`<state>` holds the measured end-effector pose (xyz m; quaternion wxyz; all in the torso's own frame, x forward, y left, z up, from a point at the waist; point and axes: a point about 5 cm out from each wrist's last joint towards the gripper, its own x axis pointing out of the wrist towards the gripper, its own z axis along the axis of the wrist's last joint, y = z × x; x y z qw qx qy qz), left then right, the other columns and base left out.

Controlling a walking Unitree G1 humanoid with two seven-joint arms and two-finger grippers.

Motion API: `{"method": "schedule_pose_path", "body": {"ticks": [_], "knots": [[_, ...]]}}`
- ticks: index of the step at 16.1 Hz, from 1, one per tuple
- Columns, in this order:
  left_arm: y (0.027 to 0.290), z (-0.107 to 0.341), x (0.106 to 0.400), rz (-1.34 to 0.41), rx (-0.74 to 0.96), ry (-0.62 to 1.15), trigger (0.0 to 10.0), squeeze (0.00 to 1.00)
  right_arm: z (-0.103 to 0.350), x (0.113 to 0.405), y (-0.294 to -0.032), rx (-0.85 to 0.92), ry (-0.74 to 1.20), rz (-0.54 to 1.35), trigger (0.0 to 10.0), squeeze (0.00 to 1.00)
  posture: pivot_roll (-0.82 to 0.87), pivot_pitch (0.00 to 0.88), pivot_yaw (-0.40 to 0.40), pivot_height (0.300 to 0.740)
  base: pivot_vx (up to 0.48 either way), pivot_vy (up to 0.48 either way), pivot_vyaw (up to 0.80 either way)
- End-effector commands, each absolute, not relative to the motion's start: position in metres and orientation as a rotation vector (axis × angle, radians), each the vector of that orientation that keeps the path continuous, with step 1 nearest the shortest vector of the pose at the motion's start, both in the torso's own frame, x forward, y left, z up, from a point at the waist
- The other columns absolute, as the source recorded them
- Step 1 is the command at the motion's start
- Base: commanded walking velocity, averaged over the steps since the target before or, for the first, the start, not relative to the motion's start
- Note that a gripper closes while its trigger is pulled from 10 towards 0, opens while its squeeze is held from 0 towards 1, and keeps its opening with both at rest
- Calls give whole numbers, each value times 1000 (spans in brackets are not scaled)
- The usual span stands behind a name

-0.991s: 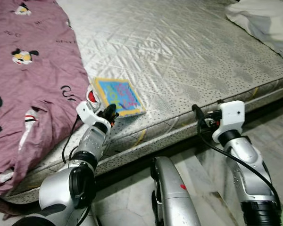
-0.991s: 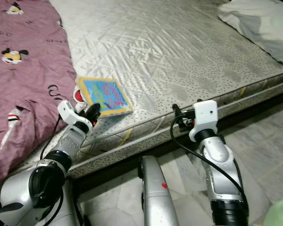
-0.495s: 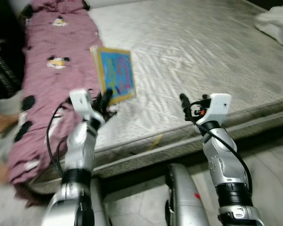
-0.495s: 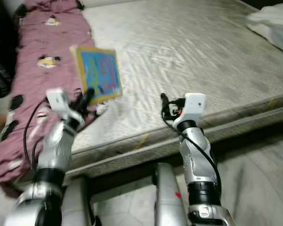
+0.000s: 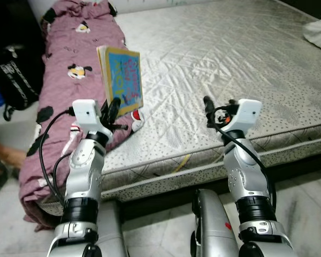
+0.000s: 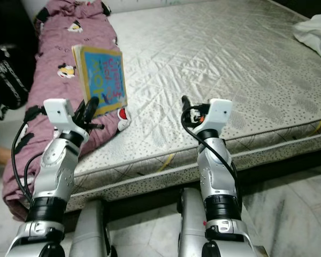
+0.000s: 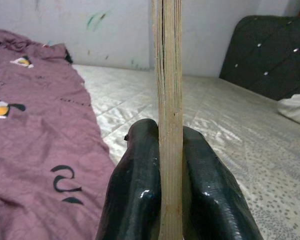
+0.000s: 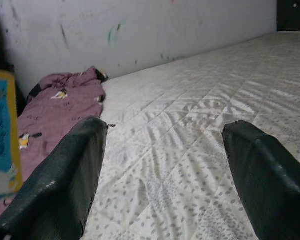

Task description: Clean up the room

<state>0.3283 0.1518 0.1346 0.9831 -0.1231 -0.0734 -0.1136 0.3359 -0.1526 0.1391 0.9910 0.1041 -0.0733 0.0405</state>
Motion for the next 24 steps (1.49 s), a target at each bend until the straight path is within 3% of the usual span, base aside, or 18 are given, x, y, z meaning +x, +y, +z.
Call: {"method": "schedule_pose_path", "body": {"ticks": [1, 8, 13, 24], "knots": [[153, 149, 330, -232, -219, -198, 9922, 0, 142, 337, -152, 215, -160, 79, 10000, 0, -39, 0, 102, 603, 0, 0, 0], [152, 143, 327, -165, -187, -151, 10000, 0, 132, 325, -152, 210, -139, 65, 10000, 0, -45, 0, 99, 683, 0, 0, 0], [150, 147, 335, -141, -121, -125, 10000, 0, 132, 320, -157, 209, -152, 17, 10000, 0, -79, 0, 149, 740, 0, 0, 0], [136, 140, 330, -173, -104, -109, 10000, 0, 121, 307, -166, 176, -95, -41, 10000, 0, -91, 9, 118, 740, 0, 0, 0]]}}
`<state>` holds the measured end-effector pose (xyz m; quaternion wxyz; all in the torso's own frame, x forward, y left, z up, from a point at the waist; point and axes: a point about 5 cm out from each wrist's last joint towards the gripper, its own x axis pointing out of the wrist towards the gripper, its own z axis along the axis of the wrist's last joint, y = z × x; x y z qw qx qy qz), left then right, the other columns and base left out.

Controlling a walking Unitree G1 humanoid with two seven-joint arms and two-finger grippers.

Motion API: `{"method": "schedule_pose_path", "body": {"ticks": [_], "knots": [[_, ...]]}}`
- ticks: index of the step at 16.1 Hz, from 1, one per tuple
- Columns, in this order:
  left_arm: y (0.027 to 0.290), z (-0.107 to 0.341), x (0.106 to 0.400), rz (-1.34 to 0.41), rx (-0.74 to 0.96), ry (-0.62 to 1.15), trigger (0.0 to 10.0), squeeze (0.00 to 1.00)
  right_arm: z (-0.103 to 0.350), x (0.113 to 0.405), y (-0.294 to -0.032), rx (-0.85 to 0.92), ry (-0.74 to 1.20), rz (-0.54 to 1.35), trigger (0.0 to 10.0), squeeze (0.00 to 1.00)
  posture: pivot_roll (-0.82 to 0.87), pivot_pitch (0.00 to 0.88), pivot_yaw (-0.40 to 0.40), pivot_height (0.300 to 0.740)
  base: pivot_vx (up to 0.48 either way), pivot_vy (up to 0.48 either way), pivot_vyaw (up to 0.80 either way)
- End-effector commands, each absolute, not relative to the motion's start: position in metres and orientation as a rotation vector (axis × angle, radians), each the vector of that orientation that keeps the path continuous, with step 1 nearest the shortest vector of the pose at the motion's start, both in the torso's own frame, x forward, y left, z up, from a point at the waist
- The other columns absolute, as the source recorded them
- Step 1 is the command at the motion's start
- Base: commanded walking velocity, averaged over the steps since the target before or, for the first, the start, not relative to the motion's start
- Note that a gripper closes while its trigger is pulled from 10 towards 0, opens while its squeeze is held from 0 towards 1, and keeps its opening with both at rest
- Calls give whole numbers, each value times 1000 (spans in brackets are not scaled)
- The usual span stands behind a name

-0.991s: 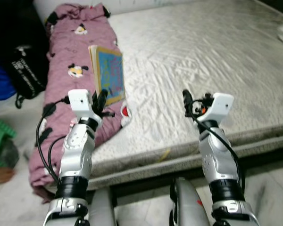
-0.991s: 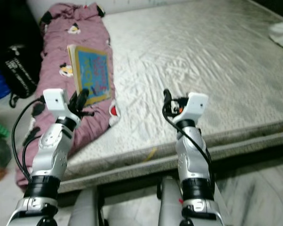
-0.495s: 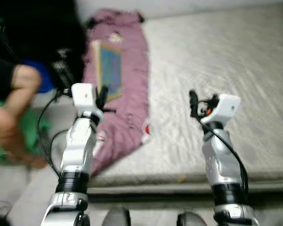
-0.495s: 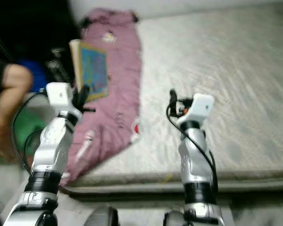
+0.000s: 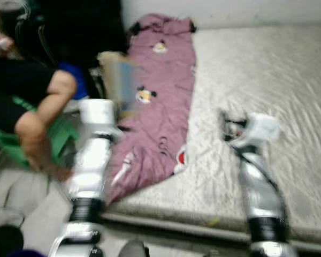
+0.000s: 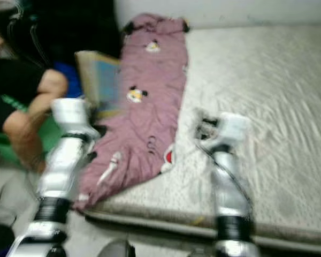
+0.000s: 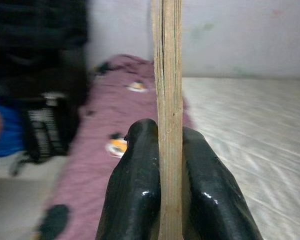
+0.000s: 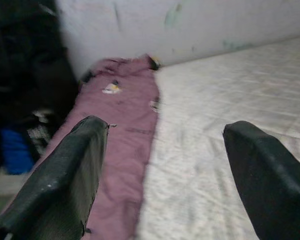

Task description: Clean up the room

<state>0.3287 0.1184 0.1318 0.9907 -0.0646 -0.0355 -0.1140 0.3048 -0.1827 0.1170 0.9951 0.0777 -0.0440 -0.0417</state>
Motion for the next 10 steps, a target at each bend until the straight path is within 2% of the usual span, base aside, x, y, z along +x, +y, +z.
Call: {"method": "schedule_pose_path", "body": {"ticks": [1, 4, 10], "knots": [[134, 137, 330, -175, -112, -99, 10000, 0, 121, 307, -166, 176, -97, -45, 10000, 0, -96, 10, 121, 740, 0, 0, 0], [125, 131, 328, -194, -114, -78, 10000, 0, 122, 302, -169, 169, -99, -54, 10000, 0, -118, 18, 133, 740, 0, 0, 0], [138, 113, 306, -64, -156, -41, 10000, 0, 121, 311, -152, 128, -47, 71, 10000, 0, -32, 30, 5, 740, 0, 0, 0]]}}
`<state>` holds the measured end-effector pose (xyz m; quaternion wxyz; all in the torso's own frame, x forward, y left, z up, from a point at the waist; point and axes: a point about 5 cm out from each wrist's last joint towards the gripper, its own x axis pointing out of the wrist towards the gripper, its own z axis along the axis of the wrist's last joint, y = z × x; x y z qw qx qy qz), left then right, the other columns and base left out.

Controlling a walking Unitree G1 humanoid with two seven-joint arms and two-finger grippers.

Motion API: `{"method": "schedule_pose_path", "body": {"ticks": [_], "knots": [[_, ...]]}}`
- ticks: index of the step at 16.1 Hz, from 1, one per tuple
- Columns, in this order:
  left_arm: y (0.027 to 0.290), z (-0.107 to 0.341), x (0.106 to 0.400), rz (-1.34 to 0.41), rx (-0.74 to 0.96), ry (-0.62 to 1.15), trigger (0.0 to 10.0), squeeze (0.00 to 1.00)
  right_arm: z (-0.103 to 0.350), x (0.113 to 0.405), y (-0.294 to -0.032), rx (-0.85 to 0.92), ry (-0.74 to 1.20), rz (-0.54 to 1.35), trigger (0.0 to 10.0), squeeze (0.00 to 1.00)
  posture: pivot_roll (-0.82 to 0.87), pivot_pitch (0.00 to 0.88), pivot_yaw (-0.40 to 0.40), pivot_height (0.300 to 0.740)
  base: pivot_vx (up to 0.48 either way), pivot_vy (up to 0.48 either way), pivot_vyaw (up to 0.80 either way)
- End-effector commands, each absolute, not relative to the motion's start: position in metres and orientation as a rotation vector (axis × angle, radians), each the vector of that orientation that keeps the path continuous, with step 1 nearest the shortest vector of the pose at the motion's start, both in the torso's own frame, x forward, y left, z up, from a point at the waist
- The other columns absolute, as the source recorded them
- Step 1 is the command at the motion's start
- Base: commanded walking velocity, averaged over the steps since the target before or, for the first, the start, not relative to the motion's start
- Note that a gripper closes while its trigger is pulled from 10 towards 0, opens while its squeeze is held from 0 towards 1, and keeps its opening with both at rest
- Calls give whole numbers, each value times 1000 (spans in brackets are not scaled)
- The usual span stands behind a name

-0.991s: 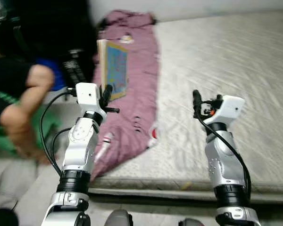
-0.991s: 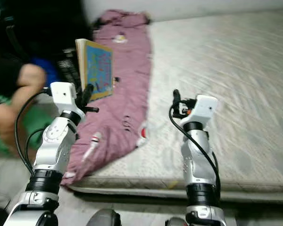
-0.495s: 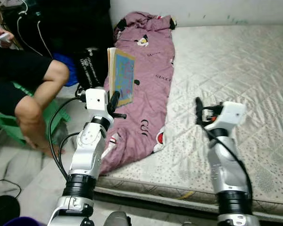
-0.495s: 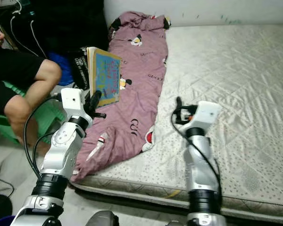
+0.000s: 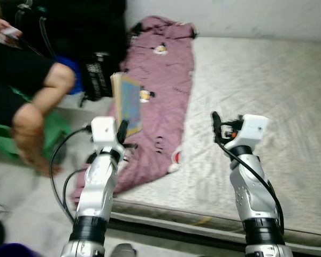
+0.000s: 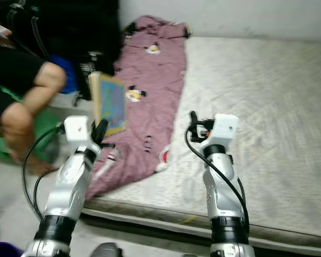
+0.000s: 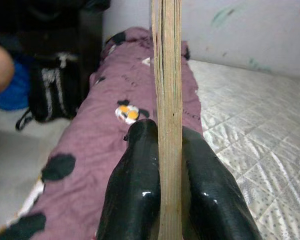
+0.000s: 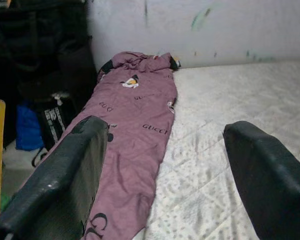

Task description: Clean up the room

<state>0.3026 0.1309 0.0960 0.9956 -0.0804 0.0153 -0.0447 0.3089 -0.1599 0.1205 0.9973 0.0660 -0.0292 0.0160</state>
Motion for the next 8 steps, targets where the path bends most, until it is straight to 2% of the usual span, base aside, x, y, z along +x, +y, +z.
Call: {"method": "schedule_pose_path", "body": {"ticks": [1, 5, 7, 8], "knots": [[143, 111, 303, -23, -164, -39, 10000, 0, 121, 316, -147, 121, -35, 107, 10000, 0, 2, 27, -30, 740, 0, 0, 0], [161, 113, 294, 69, -163, -53, 10000, 0, 125, 329, -132, 126, -24, 168, 10000, 0, 66, 31, -73, 740, 0, 0, 0], [167, 113, 293, 72, -152, -43, 10000, 0, 122, 327, -128, 134, -15, 170, 10000, 0, 55, 38, -53, 740, 0, 0, 0], [165, 116, 296, 58, -141, -48, 10000, 0, 122, 326, -131, 134, -18, 165, 10000, 0, 42, 46, -39, 740, 0, 0, -531]]}}
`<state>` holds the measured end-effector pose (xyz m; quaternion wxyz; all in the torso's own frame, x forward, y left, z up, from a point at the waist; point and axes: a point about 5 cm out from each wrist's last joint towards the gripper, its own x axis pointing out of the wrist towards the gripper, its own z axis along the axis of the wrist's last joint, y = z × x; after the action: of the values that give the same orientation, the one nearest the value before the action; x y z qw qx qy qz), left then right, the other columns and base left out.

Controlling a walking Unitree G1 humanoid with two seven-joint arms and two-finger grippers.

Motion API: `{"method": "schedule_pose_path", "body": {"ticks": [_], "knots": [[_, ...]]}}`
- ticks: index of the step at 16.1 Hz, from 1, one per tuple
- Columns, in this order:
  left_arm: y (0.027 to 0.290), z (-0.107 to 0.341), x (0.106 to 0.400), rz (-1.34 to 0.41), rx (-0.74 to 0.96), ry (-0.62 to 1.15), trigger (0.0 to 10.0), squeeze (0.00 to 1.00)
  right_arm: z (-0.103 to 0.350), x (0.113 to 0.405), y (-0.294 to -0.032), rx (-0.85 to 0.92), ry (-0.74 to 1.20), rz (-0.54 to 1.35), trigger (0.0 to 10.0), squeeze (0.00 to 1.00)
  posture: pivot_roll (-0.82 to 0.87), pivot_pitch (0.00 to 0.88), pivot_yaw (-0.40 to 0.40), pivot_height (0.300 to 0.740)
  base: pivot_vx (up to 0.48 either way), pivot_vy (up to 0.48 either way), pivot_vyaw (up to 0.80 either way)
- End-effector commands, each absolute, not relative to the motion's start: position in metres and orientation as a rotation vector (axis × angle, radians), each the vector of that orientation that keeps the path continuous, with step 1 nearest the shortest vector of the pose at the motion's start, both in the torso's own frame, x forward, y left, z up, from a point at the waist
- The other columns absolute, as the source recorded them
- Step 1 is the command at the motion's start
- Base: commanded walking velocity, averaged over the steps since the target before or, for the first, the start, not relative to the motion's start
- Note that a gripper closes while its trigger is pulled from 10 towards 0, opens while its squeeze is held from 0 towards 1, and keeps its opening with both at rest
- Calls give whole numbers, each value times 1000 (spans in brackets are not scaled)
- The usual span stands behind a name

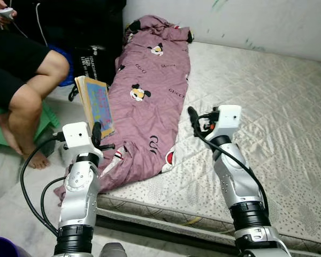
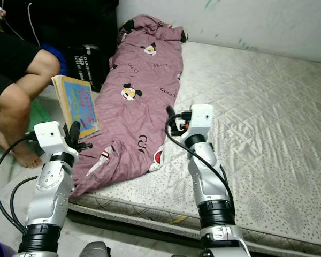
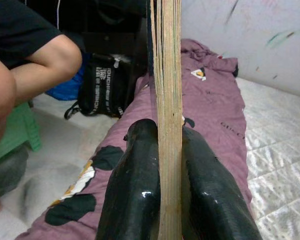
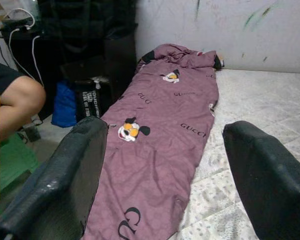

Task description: Clean up the room

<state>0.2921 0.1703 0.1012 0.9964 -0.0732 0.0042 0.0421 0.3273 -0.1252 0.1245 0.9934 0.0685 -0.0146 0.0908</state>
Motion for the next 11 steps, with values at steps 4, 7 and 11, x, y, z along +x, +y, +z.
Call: {"method": "schedule_pose_path", "body": {"ticks": [4, 7, 11], "knots": [[159, 120, 303, 18, -137, -50, 10000, 0, 121, 325, -141, 132, -28, 121, 10000, 0, 0, 39, -12, 740, 0, 0, -800], [144, 121, 310, -44, -153, -40, 10000, 0, 122, 325, -144, 147, -34, 93, 10000, 0, -25, 27, 17, 740, 0, 0, -748], [139, 120, 314, -75, -147, -31, 10000, 0, 120, 322, -147, 138, -41, 63, 10000, 0, -29, 32, 29, 740, 0, 0, -600]]}}
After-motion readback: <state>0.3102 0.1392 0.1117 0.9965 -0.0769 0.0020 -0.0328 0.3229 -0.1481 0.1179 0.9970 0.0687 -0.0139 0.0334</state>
